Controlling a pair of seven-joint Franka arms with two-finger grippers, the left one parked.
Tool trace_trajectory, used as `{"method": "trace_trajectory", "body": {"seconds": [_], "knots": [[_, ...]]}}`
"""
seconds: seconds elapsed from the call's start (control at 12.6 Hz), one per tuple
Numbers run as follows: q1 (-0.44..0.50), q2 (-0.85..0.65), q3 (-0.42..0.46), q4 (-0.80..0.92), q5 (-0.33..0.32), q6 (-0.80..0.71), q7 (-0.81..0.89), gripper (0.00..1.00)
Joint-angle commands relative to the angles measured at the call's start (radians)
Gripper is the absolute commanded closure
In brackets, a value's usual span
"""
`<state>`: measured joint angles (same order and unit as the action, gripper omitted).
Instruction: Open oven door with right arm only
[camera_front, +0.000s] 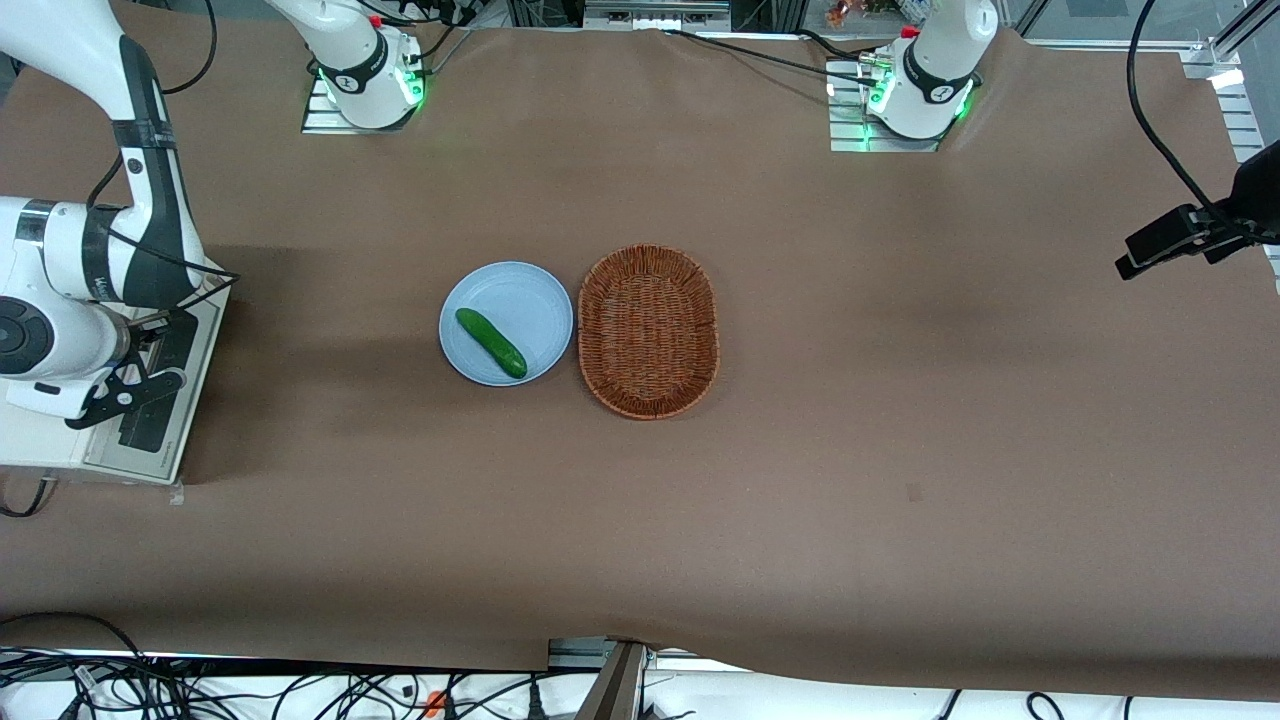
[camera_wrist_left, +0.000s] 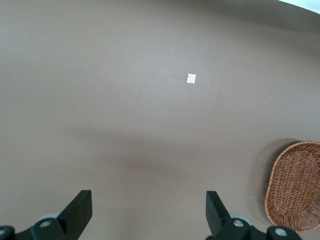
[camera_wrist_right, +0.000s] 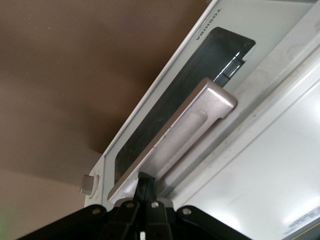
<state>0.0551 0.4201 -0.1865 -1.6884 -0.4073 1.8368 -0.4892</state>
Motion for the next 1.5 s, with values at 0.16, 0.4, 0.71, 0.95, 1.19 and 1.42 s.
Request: {"method": "trace_trajectory", "body": {"seconds": [0.16,0.4,0.71,0.95,1.19,1.42], "knots": [[0.002,0.045,0.010,0.006,0.062,0.071,0.027,1.00],[0.003,0.071,0.013,0.004,0.076,0.110,0.038,1.00],[0.005,0.106,0.015,0.004,0.110,0.156,0.038,1.00],[0.006,0.130,0.015,0.004,0.163,0.179,0.038,1.00],[0.006,0.158,0.015,0.006,0.208,0.202,0.040,1.00],[0.005,0.186,0.015,0.006,0.254,0.206,0.038,1.00]]}}
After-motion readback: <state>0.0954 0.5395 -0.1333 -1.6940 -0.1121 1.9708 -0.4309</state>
